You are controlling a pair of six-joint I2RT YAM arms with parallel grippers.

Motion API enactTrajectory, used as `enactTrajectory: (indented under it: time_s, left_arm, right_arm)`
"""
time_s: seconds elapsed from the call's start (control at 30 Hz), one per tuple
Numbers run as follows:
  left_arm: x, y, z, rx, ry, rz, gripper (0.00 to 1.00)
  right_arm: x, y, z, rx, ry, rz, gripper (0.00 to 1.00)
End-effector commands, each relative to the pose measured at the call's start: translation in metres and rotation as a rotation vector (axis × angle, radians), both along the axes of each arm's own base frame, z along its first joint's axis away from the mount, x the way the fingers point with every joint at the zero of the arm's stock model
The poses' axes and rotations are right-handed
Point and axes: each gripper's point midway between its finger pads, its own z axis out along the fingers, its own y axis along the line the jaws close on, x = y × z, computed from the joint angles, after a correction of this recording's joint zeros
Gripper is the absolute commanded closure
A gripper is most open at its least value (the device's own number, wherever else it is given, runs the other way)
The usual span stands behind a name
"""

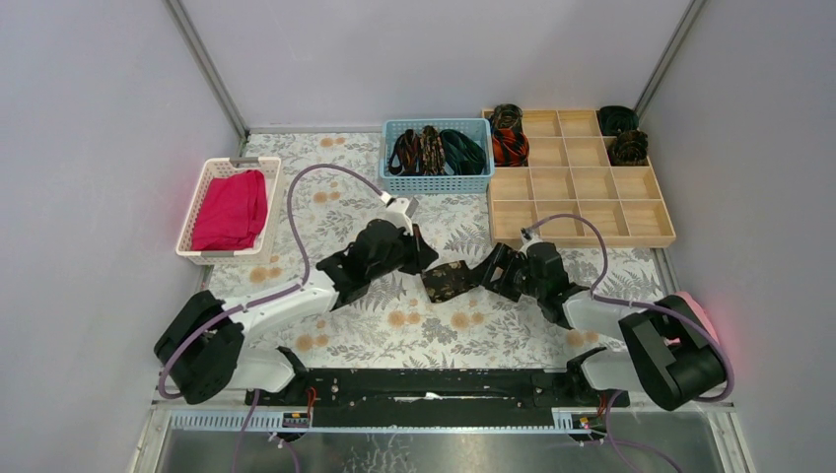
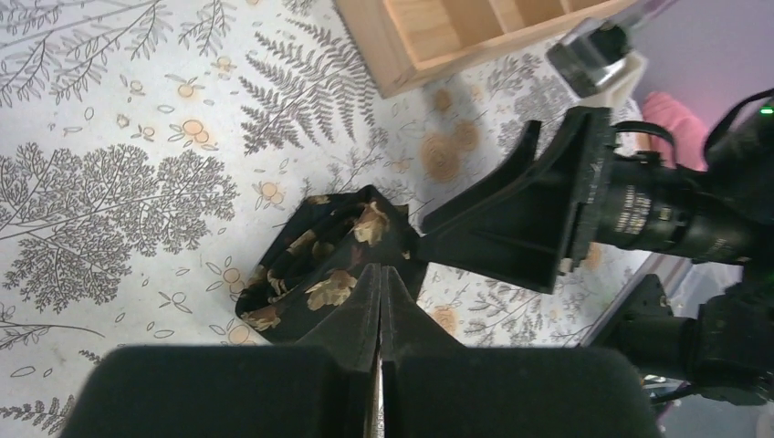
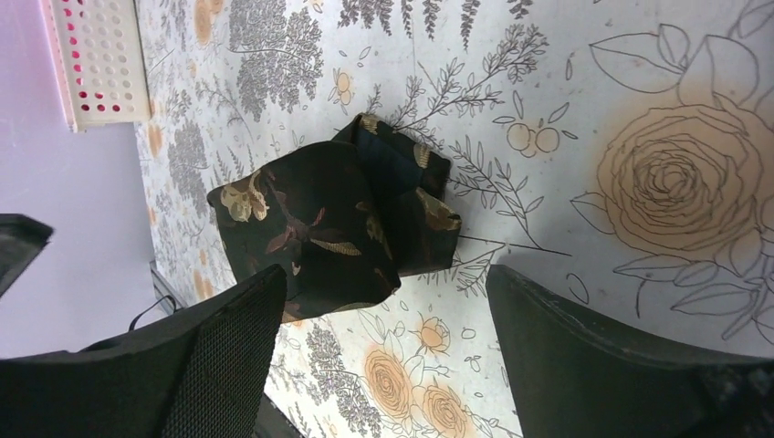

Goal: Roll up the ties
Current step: Roll the tie at the center of the board.

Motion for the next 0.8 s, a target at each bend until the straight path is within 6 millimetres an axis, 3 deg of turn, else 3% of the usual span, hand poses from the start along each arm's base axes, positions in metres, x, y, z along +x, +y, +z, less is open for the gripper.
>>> enactTrajectory:
  time_s: [0.0, 0.2, 0.43, 0.77]
  left_arm:
    - [-0.012, -0.001, 0.0, -0.034, 0.006, -0.027, 1.0]
    - [-0.026, -0.016, -0.031, -0.07, 0.064, -0.101, 1.0]
    - [-0.018, -0.018, -0.049, -0.033, 0.071, -0.086, 1.0]
    - [-0.011, -0.015, -0.057, 0.017, 0.061, -0.065, 1.0]
  right_arm:
    - [-0.012, -0.005, -0.024, -0.031, 0.068, 0.04, 0.1]
    - [-0.015, 0.005, -0.031, 0.042, 0.083, 0.082, 0.07]
    - [-0.019, 0.006, -0.04, 0.015, 0.096, 0.124, 0.03]
    - [-0.027, 0.012, -0.055, 0.023, 0.141, 0.196, 0.03]
